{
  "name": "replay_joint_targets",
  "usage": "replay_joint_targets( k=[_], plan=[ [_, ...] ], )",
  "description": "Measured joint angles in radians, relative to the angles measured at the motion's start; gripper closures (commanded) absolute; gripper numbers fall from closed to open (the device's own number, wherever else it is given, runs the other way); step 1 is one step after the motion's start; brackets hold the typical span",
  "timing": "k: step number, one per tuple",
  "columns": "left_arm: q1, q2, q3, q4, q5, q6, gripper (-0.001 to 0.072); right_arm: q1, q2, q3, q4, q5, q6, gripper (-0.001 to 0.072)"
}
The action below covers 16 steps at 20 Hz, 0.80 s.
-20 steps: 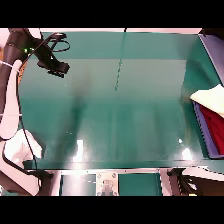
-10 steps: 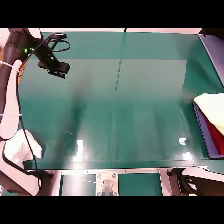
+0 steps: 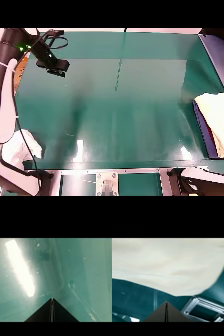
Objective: Fold the shirts.
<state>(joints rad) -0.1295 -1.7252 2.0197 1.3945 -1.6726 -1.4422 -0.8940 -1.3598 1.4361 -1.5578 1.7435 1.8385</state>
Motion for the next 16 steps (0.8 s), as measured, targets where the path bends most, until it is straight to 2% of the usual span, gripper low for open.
replay_joint_targets(
  k=[4, 10, 13, 16],
  plan=[
    [0.0, 0.115, -0.155, -0.05, -0.005, -0.042, 0.0685, 0.24, 0.056, -0.068, 0.147, -0.148, -0.046, 0.0701],
    [0.0, 0.487, -0.756, -0.105, 0.126, -0.114, 0.0685, 0.631, 0.264, -0.455, 0.269, -0.411, -0.124, 0.0701],
    [0.0, 0.647, -0.977, -0.122, 0.193, -0.15, 0.0684, 0.752, 0.314, -0.552, 0.299, -0.492, -0.14, 0.07],
    [0.0, 0.721, -1.067, -0.131, 0.224, -0.166, 0.0684, 0.82, 0.332, -0.589, 0.311, -0.528, -0.144, 0.07]
  ],
)
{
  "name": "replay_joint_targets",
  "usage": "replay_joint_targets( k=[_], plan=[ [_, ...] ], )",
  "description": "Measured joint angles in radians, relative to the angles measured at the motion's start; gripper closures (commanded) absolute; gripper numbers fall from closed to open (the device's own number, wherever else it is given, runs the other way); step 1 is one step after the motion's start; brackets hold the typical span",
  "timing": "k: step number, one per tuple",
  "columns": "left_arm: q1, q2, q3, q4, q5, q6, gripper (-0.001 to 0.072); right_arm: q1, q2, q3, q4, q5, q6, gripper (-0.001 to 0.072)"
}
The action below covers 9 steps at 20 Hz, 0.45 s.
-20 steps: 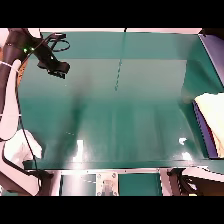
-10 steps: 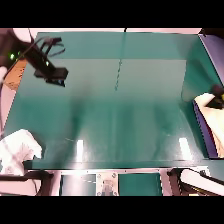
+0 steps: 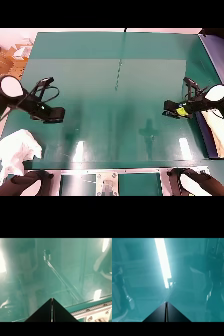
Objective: Fold the shirts.
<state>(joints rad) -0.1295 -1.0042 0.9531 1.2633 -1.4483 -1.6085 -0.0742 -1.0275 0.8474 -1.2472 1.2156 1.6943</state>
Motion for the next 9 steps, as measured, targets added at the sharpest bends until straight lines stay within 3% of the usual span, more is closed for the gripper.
replay_joint_targets(
  k=[9],
  plan=[
    [0.0, 0.044, -0.053, -0.003, 0.033, -0.013, 0.0684, 0.044, 0.011, -0.022, 0.009, -0.028, -0.004, 0.07]
  ],
)
